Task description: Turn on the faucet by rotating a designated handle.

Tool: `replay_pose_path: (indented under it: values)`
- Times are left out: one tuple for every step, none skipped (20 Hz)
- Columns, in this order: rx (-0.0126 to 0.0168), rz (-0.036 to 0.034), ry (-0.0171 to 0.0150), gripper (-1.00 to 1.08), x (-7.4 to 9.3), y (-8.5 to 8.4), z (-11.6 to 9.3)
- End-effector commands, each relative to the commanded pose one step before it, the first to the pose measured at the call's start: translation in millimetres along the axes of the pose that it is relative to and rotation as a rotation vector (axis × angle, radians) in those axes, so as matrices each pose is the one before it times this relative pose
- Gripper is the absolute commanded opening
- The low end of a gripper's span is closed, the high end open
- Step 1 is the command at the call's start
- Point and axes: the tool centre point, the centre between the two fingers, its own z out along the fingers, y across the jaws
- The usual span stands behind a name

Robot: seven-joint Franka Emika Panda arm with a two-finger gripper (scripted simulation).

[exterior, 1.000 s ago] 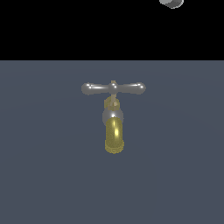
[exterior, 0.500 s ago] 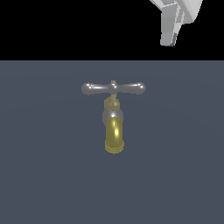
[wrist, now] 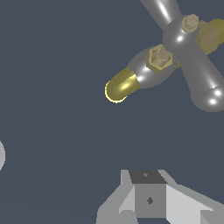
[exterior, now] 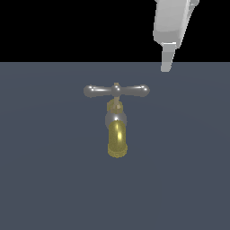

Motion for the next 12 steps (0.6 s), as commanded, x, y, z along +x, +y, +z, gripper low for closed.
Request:
replay_pose_path:
  values:
    - [-0.00189,-0.05587,-0.00139,-1.0,2.44,8.52,10.2]
    - [-0.00043,-0.0213,-0.00036,-1.0,1.0,3.27,3.93]
    - [-0.00041,-0.02109,-0.00033,-1.0,1.0,3.24,3.89]
    - [-0.0004,-0.02089,-0.00031,-1.0,1.01,3.21,3.85]
    - [-0.00038,-0.02069,-0.00028,-1.0,1.01,3.18,3.81]
    - [-0.00036,-0.02049,-0.00024,-1.0,1.02,3.15,3.77]
    - [-0.00034,-0.02029,-0.00021,-1.0,1.02,3.12,3.74]
    - [-0.00032,-0.02011,-0.00017,-1.0,1.03,3.09,3.7]
    - [-0.00029,-0.01994,-0.00013,-1.0,1.04,3.06,3.67]
    - [-0.00027,-0.01976,-0.00008,-1.0,1.04,3.03,3.64]
    - [-0.00025,-0.01962,-0.00003,-1.0,1.06,3.01,3.61]
    - [-0.00022,-0.01932,0.00002,-1.0,1.06,2.96,3.55]
